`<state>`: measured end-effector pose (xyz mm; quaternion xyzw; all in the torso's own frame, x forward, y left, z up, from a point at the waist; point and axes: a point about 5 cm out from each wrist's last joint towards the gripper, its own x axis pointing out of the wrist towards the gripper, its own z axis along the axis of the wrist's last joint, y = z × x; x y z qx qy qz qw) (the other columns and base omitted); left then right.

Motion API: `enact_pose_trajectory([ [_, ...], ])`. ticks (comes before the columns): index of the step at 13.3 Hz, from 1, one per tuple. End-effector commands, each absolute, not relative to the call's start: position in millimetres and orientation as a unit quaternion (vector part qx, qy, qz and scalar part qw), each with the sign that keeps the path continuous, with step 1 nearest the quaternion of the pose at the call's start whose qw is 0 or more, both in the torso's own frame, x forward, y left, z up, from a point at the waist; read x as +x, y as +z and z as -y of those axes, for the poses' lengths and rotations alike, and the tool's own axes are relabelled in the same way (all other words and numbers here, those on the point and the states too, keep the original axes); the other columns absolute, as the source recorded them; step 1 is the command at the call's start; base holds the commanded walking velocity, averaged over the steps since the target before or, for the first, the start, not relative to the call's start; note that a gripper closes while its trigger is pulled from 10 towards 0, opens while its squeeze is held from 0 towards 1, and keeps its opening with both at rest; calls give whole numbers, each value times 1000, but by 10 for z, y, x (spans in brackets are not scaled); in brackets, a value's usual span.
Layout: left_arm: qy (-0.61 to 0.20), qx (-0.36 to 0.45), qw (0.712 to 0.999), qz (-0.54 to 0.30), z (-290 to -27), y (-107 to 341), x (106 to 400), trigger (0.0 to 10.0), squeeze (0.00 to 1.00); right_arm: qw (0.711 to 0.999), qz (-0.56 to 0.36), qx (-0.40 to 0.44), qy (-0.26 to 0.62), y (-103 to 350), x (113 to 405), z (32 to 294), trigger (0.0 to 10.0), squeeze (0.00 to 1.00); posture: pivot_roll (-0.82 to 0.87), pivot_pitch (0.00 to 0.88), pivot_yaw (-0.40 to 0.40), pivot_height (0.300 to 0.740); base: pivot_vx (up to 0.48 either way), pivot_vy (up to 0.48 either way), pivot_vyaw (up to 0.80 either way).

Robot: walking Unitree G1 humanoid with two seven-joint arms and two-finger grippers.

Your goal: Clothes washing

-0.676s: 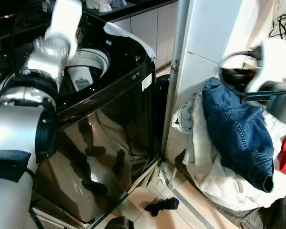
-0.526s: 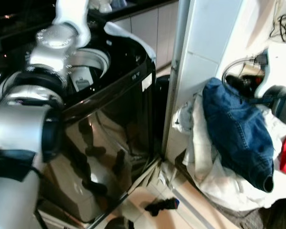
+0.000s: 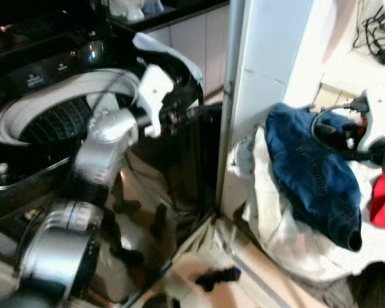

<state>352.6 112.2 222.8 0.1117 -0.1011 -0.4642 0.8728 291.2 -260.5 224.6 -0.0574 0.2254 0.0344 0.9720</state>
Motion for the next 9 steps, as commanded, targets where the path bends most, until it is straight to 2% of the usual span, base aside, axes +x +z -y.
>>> enact_pose_trajectory([
  [1, -486, 102, 862, 99, -1059, 2185, 3415, 10000, 0, 971, -228, -66, 29, 2265, 2887, 2641, 10000, 1000, -93, 0, 82, 740, 0, 0, 0],
  [2, -511, 72, 850, 106, -957, 2150, 3191, 10000, 0, 969, -237, -76, -10, 2230, 2834, 2823, 10000, 1000, -87, 0, 75, 740, 0, 0, 0],
  [4, -473, 75, 871, 108, -916, 2094, 3186, 10000, 0, 969, -226, -78, -68, 2215, 2816, 3011, 10000, 1000, -82, 0, 76, 740, 0, 0, 0],
  [5, -434, 88, 891, 100, -860, 1994, 3219, 10000, 0, 969, -210, -62, -119, 2131, 2861, 3205, 10000, 1000, -98, 0, 95, 740, 0, 0, 0],
  [7, -458, 77, 880, 105, -700, 1980, 3120, 10000, 0, 965, -208, -48, -150, 2003, 2899, 3364, 10000, 1000, -104, 0, 102, 740, 0, 0, 0],
  [9, -468, 75, 874, 105, -653, 1982, 3066, 10000, 0, 963, -207, -47, -163, 1959, 2907, 3429, 10000, 1000, -108, 0, 108, 740, 0, 0, 0],
])
